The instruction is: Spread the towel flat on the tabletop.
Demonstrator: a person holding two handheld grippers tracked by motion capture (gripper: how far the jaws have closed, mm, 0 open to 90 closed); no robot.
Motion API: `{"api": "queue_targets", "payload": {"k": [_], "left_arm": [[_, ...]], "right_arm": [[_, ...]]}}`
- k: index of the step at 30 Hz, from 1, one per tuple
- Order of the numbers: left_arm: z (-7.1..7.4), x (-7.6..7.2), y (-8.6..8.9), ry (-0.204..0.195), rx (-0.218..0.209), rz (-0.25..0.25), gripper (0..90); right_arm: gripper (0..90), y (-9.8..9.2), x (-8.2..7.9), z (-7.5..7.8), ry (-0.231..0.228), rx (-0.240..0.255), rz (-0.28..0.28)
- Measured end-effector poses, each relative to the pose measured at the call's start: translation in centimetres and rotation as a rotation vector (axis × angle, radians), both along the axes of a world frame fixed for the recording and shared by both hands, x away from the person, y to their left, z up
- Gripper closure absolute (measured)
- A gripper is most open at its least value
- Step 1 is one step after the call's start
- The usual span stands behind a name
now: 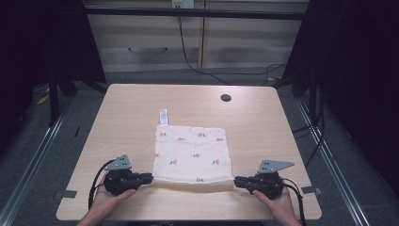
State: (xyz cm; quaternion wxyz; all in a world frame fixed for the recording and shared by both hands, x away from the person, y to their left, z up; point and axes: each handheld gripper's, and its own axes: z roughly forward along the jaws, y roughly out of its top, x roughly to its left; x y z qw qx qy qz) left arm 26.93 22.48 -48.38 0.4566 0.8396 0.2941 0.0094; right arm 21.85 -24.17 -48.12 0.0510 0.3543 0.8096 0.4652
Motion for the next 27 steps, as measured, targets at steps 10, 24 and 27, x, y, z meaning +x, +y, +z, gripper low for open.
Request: {"api": "queue_targets", "payload": {"k": [10,24,27], "left_arm": [[0.2,1.5,1.2,0.047,-0.049,0.068,57.5],[0.4,3.7,-0.2,0.041,-0.013,0.045,42.1],[0.6,4.3,-0.6,0.032,-0.016,0.038,45.1]], "right_arm": [[76.1,-0.3,0.4,0.3,-0.001,0.017,-0.026],[63.6,1.5,3.4,0.1,0.012,-0.006,-0.075],[61.7,1.9,3.9,-0.1,0.017,-0.027,-0.071]]}}
